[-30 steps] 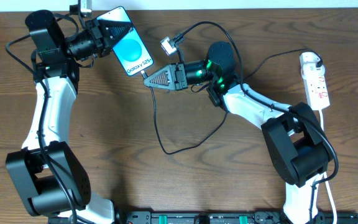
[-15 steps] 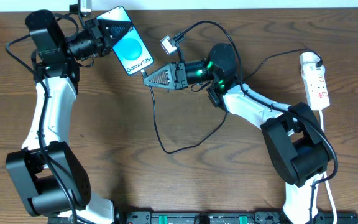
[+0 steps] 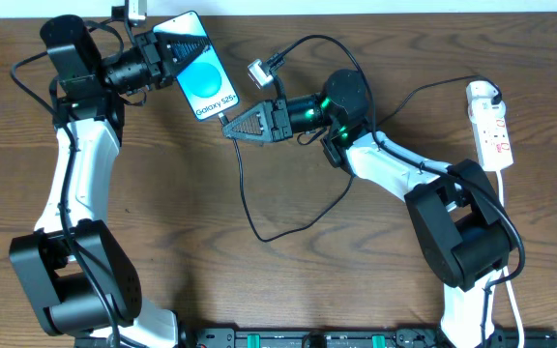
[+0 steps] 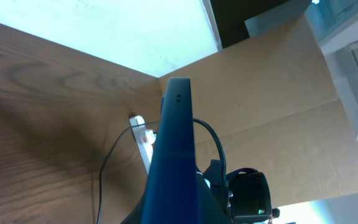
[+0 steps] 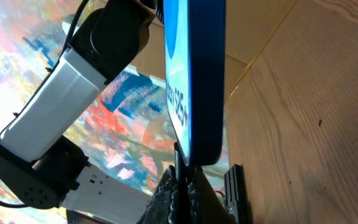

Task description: Plug charger to phone and switch on socket

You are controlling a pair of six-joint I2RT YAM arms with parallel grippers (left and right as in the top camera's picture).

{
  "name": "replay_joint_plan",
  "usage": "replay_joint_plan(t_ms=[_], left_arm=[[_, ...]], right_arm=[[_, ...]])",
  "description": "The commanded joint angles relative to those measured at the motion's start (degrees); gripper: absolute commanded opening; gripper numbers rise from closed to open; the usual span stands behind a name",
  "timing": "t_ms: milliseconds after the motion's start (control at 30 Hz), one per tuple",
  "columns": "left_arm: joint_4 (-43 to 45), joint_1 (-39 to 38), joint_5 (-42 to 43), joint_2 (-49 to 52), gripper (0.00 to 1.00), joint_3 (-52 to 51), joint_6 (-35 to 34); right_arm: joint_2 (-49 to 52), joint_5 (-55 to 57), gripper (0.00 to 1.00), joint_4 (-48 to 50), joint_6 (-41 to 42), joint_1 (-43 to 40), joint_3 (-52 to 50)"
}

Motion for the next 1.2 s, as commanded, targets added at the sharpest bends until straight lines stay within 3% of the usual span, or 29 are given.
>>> replay_joint_plan(t_ms=[0, 1167], left_arm=[[-0.2, -1.38, 7.28, -0.15, 0.08, 0.87, 1.86], [-0.2, -1.38, -1.62, -0.15, 0.08, 0.87, 1.75]], right_arm=[[-0.33, 9.79, 0.01, 0.81, 0.5, -0.81, 0.85], [-0.33, 21.24, 0.01, 0.76, 0.07, -0.81, 0.85]])
